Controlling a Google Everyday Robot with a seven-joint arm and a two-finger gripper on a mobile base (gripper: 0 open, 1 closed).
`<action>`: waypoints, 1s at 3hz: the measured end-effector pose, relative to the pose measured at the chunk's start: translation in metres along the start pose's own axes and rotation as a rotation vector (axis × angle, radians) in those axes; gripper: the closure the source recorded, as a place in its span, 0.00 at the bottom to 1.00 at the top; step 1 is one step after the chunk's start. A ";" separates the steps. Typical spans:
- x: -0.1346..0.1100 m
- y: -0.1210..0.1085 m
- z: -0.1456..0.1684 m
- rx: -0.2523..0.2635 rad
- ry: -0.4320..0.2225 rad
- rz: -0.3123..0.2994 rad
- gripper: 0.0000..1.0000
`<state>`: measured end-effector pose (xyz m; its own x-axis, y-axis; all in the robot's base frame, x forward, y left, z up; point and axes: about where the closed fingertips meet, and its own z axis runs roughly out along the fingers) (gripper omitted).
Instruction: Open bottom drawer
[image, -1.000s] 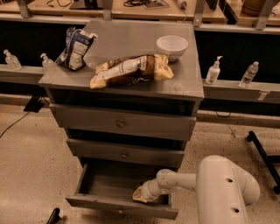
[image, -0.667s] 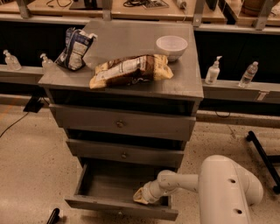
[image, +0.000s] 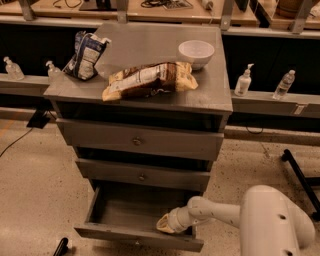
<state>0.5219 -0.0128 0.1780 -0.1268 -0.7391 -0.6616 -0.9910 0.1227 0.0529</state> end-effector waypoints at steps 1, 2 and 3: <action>0.008 -0.023 -0.014 0.069 -0.060 0.046 1.00; 0.013 -0.044 -0.014 0.103 -0.085 0.069 1.00; 0.015 -0.057 0.007 0.063 -0.070 0.061 1.00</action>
Offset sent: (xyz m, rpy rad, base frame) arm 0.0692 -0.0354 -0.0036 0.0935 -0.0624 -0.1734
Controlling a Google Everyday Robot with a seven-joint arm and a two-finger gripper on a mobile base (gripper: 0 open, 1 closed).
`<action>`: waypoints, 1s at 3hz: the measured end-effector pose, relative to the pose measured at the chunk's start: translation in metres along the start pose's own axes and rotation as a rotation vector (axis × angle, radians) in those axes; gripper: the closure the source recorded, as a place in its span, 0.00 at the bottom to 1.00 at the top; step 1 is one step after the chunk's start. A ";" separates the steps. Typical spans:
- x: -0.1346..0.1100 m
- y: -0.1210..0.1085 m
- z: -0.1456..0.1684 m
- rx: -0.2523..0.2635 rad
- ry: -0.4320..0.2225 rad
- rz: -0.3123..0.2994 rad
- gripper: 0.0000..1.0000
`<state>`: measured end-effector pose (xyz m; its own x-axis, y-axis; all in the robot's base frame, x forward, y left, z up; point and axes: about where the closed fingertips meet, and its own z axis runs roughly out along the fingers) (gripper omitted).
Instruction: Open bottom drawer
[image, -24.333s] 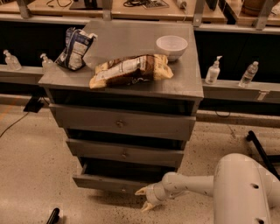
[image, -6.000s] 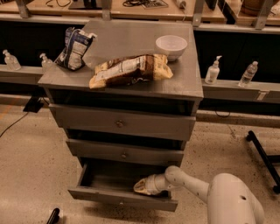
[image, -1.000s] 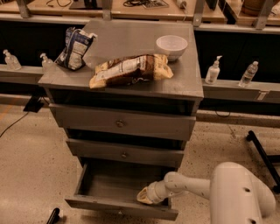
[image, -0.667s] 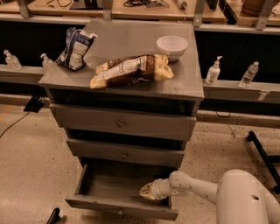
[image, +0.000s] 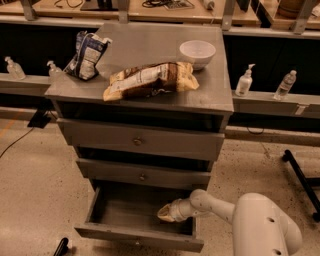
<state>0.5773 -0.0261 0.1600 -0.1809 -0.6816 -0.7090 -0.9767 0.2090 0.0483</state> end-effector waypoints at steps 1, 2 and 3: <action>-0.003 -0.004 0.016 -0.037 0.016 -0.018 1.00; -0.003 -0.003 0.017 -0.038 0.015 -0.016 0.82; -0.004 0.002 0.016 -0.039 0.003 -0.028 0.59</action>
Offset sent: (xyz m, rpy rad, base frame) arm 0.0053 0.0104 -0.0082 -0.0100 0.0147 0.0344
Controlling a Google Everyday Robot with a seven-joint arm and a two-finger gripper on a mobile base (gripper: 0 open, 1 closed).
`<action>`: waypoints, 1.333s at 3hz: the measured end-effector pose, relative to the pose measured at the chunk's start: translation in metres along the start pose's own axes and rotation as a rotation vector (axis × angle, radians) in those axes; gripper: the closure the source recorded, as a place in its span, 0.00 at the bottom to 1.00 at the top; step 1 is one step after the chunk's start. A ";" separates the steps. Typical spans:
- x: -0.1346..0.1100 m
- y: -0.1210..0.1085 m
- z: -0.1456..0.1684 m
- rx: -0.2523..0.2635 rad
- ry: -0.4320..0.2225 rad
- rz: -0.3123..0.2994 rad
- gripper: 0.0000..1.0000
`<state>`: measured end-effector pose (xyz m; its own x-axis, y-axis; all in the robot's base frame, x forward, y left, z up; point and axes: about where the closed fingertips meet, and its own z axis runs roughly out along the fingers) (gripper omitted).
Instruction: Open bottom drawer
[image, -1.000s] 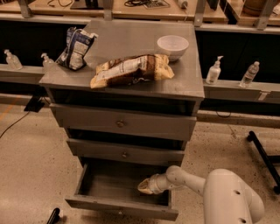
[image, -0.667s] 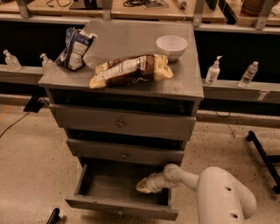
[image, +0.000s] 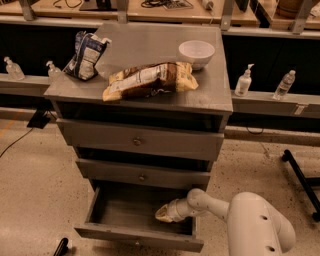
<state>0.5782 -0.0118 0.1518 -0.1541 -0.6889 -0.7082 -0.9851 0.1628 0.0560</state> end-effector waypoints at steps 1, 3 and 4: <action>-0.008 0.008 -0.010 0.025 -0.014 -0.045 0.36; -0.017 0.031 -0.027 0.048 -0.037 -0.083 0.00; -0.017 0.031 -0.027 0.048 -0.037 -0.083 0.00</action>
Offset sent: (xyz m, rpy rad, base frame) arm -0.0436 -0.0148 0.0611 0.0320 -0.1694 0.0158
